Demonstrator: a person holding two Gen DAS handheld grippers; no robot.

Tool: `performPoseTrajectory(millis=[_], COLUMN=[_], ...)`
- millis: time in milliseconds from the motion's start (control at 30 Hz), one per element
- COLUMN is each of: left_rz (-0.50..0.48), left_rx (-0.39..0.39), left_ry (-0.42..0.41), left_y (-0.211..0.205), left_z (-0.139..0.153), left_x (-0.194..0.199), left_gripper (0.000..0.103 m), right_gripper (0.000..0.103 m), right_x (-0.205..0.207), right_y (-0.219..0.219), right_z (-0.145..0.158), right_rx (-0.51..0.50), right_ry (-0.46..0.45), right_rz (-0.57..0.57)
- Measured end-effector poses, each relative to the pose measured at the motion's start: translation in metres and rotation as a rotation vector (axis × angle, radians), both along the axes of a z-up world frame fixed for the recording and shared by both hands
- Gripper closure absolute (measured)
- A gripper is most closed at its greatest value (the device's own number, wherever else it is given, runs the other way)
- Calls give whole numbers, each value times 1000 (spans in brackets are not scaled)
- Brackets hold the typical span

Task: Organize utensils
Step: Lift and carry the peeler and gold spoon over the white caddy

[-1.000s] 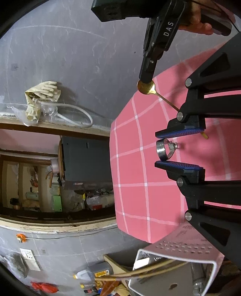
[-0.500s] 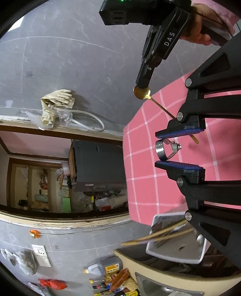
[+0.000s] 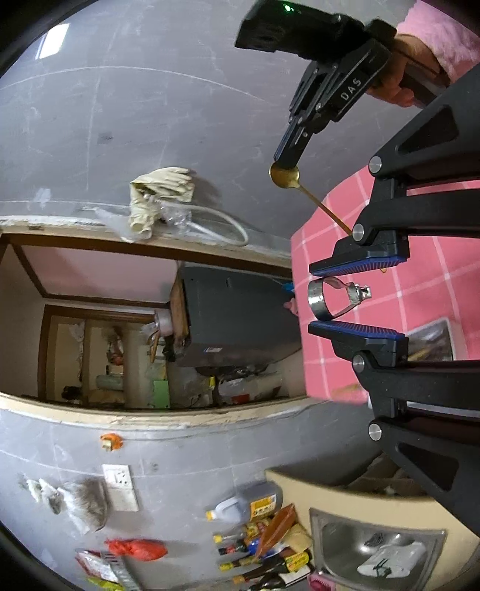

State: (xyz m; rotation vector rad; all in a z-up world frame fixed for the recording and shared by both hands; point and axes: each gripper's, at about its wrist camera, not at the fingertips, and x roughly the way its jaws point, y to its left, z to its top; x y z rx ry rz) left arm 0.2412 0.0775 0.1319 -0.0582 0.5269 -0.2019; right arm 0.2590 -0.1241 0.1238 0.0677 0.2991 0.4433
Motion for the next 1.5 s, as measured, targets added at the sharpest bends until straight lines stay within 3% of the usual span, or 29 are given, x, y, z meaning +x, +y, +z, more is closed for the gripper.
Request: performPoseTrajectory(millis=[300,567,800,1033,1233,1500], left_rz=[64,64,51,20,-20,-77], left_rx=[45,34,86,86,60,-59], left_ry=[2,106,154,203,238,261], left_y=[41,59,64,68,72,85], left_z=[18,-17,-41,-64,-78,-93], left_x=[-11,-1,8,20,24,26], left_gripper=[80,80,80,80,79,79], right_gripper=[101,101,101,101,101,100], right_x=[7,7,6,8,7,8], right_y=[64,111,132,143,144,139], right_z=[0,-22,-37,-56,-65,-77], right_rx=[-99,-250,-327,-353,-317,-230], right_ry=[-17,-1,30,79,116,183], right_rz=[60,80,63,44,24,13])
